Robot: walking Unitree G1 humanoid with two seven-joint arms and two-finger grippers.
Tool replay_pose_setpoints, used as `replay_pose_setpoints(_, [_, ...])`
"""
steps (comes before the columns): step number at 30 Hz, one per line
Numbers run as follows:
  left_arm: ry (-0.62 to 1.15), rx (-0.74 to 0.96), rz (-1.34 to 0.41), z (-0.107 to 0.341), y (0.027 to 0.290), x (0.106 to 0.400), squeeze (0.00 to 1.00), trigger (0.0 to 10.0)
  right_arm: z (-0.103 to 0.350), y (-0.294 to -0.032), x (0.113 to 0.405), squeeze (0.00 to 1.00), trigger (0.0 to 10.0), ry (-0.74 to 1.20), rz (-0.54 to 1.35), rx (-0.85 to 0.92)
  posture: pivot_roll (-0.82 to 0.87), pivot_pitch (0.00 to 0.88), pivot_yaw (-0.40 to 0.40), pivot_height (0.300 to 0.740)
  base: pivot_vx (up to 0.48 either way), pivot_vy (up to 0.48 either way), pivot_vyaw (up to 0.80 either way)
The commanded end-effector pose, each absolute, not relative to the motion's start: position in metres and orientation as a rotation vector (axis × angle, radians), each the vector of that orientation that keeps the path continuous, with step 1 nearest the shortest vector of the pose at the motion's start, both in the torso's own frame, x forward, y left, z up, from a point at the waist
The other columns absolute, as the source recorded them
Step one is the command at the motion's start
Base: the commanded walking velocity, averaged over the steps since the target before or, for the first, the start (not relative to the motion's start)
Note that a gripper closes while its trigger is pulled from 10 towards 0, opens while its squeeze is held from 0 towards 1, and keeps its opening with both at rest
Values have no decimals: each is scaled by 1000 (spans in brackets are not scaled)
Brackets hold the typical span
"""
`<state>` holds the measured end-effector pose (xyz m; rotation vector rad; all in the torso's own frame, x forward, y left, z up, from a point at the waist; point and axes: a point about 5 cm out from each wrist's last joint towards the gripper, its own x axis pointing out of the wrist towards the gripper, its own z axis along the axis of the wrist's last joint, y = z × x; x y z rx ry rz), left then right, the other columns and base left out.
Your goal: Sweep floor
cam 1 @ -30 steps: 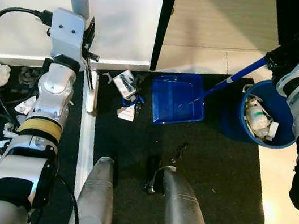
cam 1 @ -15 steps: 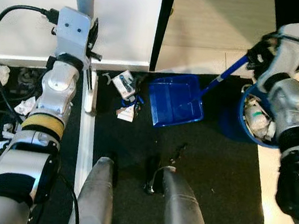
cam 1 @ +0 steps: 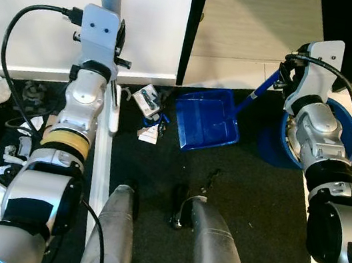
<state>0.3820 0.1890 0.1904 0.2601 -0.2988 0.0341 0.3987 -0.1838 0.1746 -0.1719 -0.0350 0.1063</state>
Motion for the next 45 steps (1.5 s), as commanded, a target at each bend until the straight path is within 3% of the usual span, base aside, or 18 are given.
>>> replay_pose_setpoints(1, [-255,240,23,179,170,384,0,10000,114,-193,378,0,10000,206,77,-188,112,430,-74,740,0,0,0])
replay_pose_setpoints(9, [-241,144,-78,179,126,386,0,10000,112,-197,377,0,10000,207,61,-183,111,430,-72,740,0,0,0])
replay_pose_setpoints(11, [-249,95,-144,181,94,381,0,10000,112,-199,376,0,10000,209,52,-182,114,428,-70,740,0,0,0])
replay_pose_setpoints(12, [-249,95,-144,181,94,381,0,10000,112,-199,376,0,10000,209,52,-182,114,428,-70,740,0,0,0])
replay_pose_setpoints(14, [-285,41,-170,189,66,377,0,10000,112,-202,376,0,10000,207,41,-176,113,431,-67,740,0,0,0])
replay_pose_setpoints(16, [-285,41,-170,189,66,377,0,10000,112,-202,376,0,10000,207,41,-176,113,431,-67,740,0,0,0])
replay_pose_setpoints(21, [-389,-119,-161,228,22,377,0,10000,111,-204,374,0,10000,199,28,-163,102,429,-69,740,0,0,0])
replay_pose_setpoints(23, [-422,-162,-170,239,16,376,0,10000,111,-204,374,0,10000,199,27,-162,100,429,-68,740,0,0,0])
replay_pose_setpoints(25, [-422,-162,-170,239,16,376,0,10000,111,-204,374,0,10000,199,27,-162,100,429,-68,740,0,0,0])
replay_pose_setpoints(26, [-515,-227,-182,269,13,376,0,10000,109,-205,373,0,10000,200,24,-161,99,427,-68,740,0,0,0])
replay_pose_setpoints(29, [-550,-241,-177,280,16,376,0,10000,109,-206,373,0,10000,200,23,-161,99,429,-66,740,0,0,0])
replay_pose_setpoints(35, [-611,-242,-245,310,43,379,0,10000,107,-208,372,0,10000,211,23,-161,113,429,-65,740,0,0,0])
replay_pose_setpoints(37, [-599,-163,-345,311,50,378,0,10000,106,-208,371,0,10000,220,27,-164,116,427,-66,740,0,0,0])
replay_pose_setpoints(39, [-582,43,-467,298,63,373,0,10000,104,-208,370,0,10000,223,28,-163,117,431,-66,740,0,0,0])
replay_pose_setpoints(45, [-480,327,-581,271,93,368,0,10000,103,-206,370,0,10000,226,29,-160,110,435,-64,740,0,0,0])
